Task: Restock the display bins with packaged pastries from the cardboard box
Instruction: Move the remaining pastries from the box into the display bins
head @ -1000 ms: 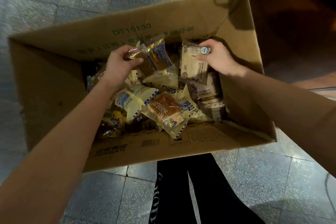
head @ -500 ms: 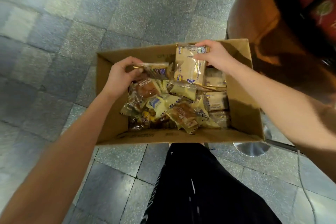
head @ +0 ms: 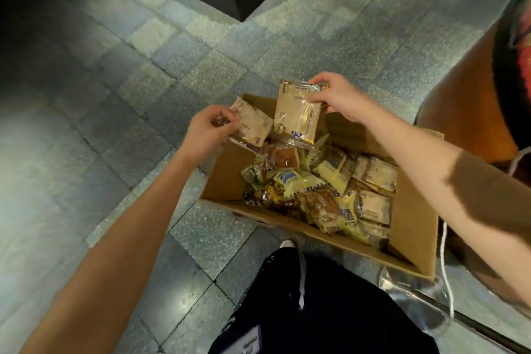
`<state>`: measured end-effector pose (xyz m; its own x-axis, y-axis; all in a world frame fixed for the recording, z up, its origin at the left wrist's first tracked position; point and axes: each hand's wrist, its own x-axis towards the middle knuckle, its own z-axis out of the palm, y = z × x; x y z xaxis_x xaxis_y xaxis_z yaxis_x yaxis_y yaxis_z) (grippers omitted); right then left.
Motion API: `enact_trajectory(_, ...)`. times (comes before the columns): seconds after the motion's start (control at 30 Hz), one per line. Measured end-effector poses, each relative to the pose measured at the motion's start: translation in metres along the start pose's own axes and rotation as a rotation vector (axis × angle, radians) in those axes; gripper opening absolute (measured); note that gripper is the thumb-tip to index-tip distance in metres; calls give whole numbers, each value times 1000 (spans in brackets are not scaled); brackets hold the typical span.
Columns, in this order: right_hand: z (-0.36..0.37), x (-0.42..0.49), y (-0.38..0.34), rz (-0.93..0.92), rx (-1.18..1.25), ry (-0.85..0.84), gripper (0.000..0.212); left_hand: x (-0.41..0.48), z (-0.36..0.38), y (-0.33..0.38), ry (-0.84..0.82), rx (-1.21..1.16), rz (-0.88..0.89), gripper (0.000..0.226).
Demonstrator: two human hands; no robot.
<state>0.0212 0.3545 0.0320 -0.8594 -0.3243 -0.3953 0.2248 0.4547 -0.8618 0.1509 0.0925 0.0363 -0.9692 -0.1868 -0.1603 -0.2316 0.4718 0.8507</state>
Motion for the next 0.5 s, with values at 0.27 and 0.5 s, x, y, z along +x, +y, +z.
enact_trajectory(0.27, 37, -27, -51, -60, 135, -182, 44, -100, -44, 3, 305, -117, -159, 23)
enact_trajectory(0.5, 100, -80, -79, -229, 56, -494, 37, -233, -50, -7, 567, -274, -315, 35)
